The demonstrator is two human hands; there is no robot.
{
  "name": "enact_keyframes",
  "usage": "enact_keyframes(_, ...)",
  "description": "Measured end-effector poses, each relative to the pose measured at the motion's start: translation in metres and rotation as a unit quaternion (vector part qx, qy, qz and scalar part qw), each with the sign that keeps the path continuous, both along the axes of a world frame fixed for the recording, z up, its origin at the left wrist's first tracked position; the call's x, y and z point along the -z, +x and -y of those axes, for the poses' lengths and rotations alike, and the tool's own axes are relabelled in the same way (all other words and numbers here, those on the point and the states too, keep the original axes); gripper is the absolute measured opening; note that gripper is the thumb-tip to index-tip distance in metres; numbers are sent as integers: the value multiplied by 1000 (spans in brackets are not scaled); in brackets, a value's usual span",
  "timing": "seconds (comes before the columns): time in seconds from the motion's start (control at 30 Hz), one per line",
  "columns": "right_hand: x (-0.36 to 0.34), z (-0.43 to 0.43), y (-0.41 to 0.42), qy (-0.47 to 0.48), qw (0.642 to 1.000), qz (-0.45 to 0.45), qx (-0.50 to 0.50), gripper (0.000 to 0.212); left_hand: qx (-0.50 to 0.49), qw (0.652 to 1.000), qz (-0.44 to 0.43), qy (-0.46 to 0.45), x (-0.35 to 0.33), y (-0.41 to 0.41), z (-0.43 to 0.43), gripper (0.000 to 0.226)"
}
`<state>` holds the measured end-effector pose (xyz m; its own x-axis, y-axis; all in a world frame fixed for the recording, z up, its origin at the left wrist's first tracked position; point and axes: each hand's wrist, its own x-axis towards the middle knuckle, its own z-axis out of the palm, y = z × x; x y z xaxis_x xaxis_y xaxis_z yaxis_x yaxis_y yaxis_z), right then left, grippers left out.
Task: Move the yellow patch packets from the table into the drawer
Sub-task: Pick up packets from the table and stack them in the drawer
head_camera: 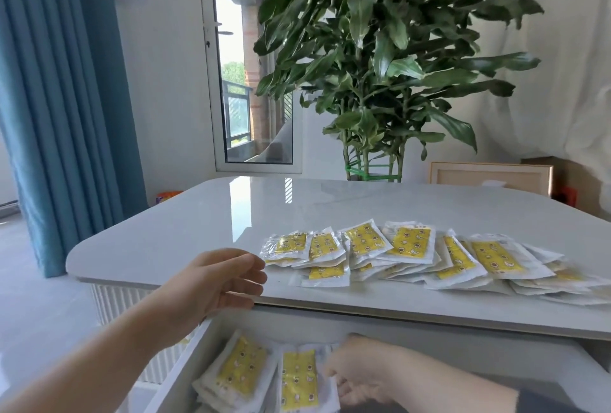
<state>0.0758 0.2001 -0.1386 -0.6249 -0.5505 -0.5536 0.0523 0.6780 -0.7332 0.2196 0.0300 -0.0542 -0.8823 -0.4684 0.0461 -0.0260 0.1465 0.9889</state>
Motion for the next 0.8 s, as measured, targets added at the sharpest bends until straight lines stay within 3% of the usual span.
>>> enact_keyframes(0.07,-6,-6,-1,23,999,-10,-21,29,-5,1000,3,-1,0,-4,-3,26)
enact_keyframes(0.17,-26,-19,2,34,997,-23,-59,22,-7,1000,9,0,-2,-8,-7,28)
enact_keyframes(0.33,-72,-57,6,-37,992,-60,-104,26,-88,995,45,-10,-13,-30,-5,22)
enact_keyframes(0.47,-106,-79,1,-85,991,-78,-71,21,-159,984,69,-48,-14,-62,1,16)
enact_keyframes(0.6,-129,-82,-23,-124,986,-105,-32,11,-181,980,81,-26,-14,-95,10,15)
enact_keyframes(0.8,-143,-56,-74,-147,969,-183,80,4,-201,963,148,-104,-11,-124,22,31)
